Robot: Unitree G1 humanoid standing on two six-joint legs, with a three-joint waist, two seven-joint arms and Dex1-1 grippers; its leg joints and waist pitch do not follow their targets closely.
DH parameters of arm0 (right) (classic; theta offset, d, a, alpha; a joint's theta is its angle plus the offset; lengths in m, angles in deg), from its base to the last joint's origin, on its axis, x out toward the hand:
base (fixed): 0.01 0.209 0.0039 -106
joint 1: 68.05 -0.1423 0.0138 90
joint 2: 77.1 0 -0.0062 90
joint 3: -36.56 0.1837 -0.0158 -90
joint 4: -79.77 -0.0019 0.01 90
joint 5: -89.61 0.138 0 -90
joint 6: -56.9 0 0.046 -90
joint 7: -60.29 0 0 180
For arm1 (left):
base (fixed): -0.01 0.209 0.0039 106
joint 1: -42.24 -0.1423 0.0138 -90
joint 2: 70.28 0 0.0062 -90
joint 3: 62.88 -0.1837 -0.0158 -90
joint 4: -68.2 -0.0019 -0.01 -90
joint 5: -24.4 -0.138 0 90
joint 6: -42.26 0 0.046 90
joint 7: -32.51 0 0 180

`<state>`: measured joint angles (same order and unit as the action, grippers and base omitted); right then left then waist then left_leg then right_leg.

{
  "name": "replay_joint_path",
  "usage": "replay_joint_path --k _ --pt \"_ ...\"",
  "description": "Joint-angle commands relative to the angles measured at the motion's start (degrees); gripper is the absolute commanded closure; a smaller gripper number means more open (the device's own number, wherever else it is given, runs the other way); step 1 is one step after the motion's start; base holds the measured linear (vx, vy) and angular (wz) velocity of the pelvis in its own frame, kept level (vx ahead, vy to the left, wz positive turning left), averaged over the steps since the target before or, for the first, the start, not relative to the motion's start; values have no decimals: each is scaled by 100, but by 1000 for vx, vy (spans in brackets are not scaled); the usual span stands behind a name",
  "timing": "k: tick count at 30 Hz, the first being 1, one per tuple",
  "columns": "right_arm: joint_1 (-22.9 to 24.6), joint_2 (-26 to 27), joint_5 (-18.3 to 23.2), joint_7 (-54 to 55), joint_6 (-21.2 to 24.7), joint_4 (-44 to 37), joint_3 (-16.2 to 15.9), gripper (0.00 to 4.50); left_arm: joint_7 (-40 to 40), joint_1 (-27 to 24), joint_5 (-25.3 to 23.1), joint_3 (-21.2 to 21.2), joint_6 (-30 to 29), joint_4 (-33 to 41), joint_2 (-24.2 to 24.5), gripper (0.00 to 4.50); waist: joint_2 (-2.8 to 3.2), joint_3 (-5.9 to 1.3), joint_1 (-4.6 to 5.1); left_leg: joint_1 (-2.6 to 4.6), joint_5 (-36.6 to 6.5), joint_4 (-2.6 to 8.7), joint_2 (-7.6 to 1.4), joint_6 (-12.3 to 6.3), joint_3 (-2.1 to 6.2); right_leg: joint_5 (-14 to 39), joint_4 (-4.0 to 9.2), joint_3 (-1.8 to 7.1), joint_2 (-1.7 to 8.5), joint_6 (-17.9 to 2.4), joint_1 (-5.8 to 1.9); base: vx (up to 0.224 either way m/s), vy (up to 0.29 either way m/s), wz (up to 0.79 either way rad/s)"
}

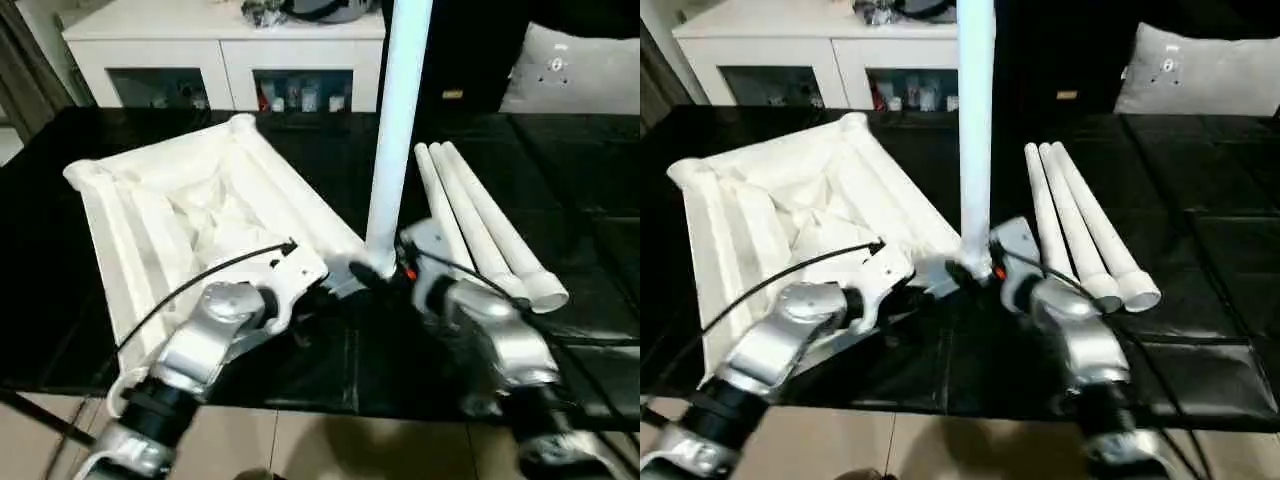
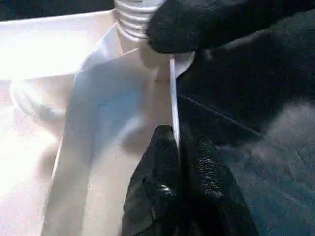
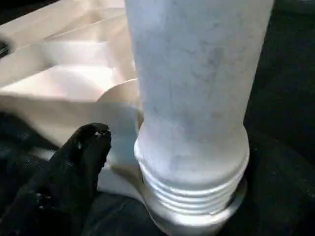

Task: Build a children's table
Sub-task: Rotate leg to tighten

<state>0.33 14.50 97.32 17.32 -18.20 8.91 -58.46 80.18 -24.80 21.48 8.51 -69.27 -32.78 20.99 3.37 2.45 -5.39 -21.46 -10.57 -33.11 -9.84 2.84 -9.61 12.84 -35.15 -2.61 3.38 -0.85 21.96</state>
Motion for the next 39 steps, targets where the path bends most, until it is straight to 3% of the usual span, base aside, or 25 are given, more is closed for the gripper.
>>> replay_joint_path --k 1,4,5,7,8,10,14,15,18,19,28,29,36,39 --pt "35 -244 272 -932 -11 -234 -262 3 493 10 43 -130 491 8 249 450 -57 -345 -26 32 -493 291 -296 -472 114 -276 347 251 461 -1124 -270 0 0 0" --pt "-13 -543 382 -1427 60 -289 -253 3 952 -1 83 -198 788 -16 496 450 -68 -359 -69 12 -338 258 -297 -653 112 -623 311 218 454 -1247 -277 0 0 0" --pt "-38 -642 391 -1592 82 -290 -284 3 1097 -4 83 -237 868 -26 580 450 -40 -370 -77 10 -302 249 -316 -682 106 -682 289 218 465 -1303 -260 0 0 0" --pt "-91 -845 355 -1900 72 -265 -376 3 1357 -4 85 -341 1039 -48 764 450 -39 -366 -99 -2 -275 232 -331 -709 107 -689 272 206 451 -1348 -246 0 0 0" --pt "-125 -930 288 -1996 -54 -207 -433 3 1481 2 101 -388 1162 -73 845 450 -13 -368 -132 11 -353 232 -345 -693 112 -575 275 201 461 -1374 -232 0 0 0" --pt "-229 -1074 243 -2257 -273 -56 -503 3 1793 49 116 -491 1414 -151 1027 450 -22 -366 -152 17 -475 241 -350 -623 109 -423 275 200 464 -1403 -222 0 0 0" --pt "-283 -1187 396 -2649 -181 -51 -540 3 2043 131 109 -531 1636 -294 1138 450 -29 -348 -191 45 -764 266 -362 -484 100 -12 308 217 481 -1404 -215 0 0 0" --pt "-292 -1226 424 -2771 -156 -48 -571 31 2124 160 103 -533 1708 -349 1164 450 -33 -344 -211 48 -819 267 -364 -451 94 106 319 227 491 -1371 -217 0 0 0" --pt "-267 -1337 501 -3068 -35 -84 -685 44 2280 238 109 -551 1872 -480 1242 450 -52 -347 -262 47 -778 259 -356 -426 89 199 321 239 494 -1335 -212 0 0 0" --pt "-257 -1354 519 -3115 -5 -98 -704 73 2288 249 112 -556 1897 -500 1250 450 -55 -354 -272 44 -754 257 -358 -416 92 177 313 239 497 -1328 -215 0 0 0" --pt "-152 -1365 618 -3316 143 -159 -732 132 2318 204 119 -591 2011 -578 1211 450 -40 -369 -291 36 -723 239 -359 -388 99 138 295 235 493 -1354 -205 0 0 0" --pt "-152 -1367 622 -3321 149 -162 -740 155 2332 202 120 -588 2039 -599 1209 450 -38 -367 -295 34 -738 238 -357 -381 101 147 296 234 490 -1355 -203 0 0 0" --pt "-97 -1290 671 -3258 177 -209 -724 179 2264 179 162 -545 1978 -628 1127 450 -51 -375 -305 36 -697 229 -354 -388 95 133 290 238 493 -1343 -203 0 0 0" --pt "-22 -1139 695 -2936 453 -297 -691 184 2054 126 258 -432 1666 -516 973 450 -54 -367 -302 32 -703 234 -346 -394 93 178 293 234 484 -1343 -203 0 0 0"
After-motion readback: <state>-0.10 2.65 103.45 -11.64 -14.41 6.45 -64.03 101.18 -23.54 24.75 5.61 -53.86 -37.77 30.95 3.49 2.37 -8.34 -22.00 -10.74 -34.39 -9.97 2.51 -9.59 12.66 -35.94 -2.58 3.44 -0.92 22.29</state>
